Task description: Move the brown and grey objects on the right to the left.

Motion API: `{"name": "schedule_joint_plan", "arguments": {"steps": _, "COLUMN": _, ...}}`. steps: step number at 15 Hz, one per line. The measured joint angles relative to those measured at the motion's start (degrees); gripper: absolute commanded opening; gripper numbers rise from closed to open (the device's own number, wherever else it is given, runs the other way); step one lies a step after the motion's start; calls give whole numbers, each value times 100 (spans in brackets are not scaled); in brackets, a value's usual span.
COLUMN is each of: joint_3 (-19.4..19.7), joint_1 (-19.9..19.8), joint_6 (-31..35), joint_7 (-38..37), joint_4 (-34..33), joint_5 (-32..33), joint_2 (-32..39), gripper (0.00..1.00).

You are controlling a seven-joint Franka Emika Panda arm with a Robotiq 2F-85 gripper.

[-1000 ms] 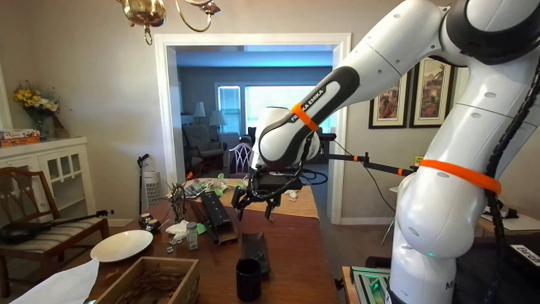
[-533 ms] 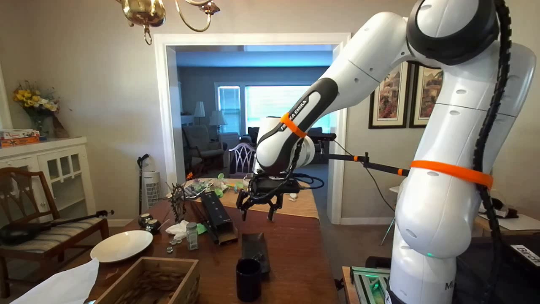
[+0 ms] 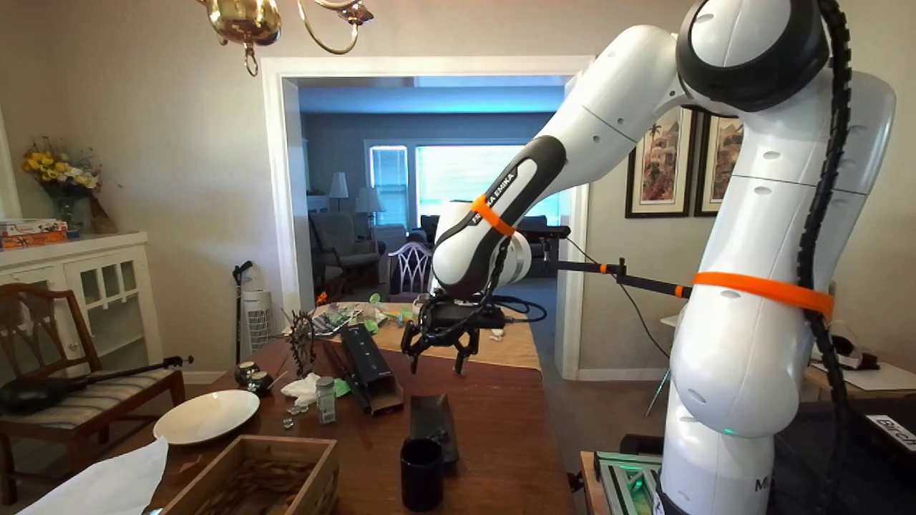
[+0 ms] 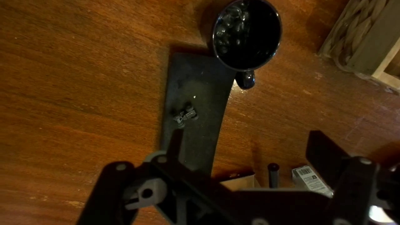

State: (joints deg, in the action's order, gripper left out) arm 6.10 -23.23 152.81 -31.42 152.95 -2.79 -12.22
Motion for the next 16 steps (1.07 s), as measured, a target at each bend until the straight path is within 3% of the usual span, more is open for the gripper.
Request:
{"name": "schedule_joint_plan", "arguments": {"steps": 5, "joint_3": 286, "joint_1": -223, "joint_6": -23, "joint_7": -1029, "joint_4": -520, "joint_5": 309, "joint_2": 550, "gripper": 100}}
{"name": "schedule_joint_plan", "arguments": {"steps": 8, "joint_3": 564, "joint_1": -198, "joint_6": -38, "joint_7": -1134, "joint_4": -889, "joint_5": 332, "joint_2": 977, "gripper": 100}}
{"name": "schedule_joint_plan", "arguments": {"steps": 11, "joint_3": 808, "joint_1": -115, "joint_6": -37, "joint_7": -928, "joint_4": -1214, "joint_5": 334, "joint_2": 1355, "gripper": 100}}
{"name": "schedule_joint_plan", "arguments": {"steps": 16, "joint_3": 1165, "joint_1": -63, "joint_6": -70, "joint_7": 138, "joint_4": -1648, "joint_5": 141, "joint_2": 1836, "gripper": 100}}
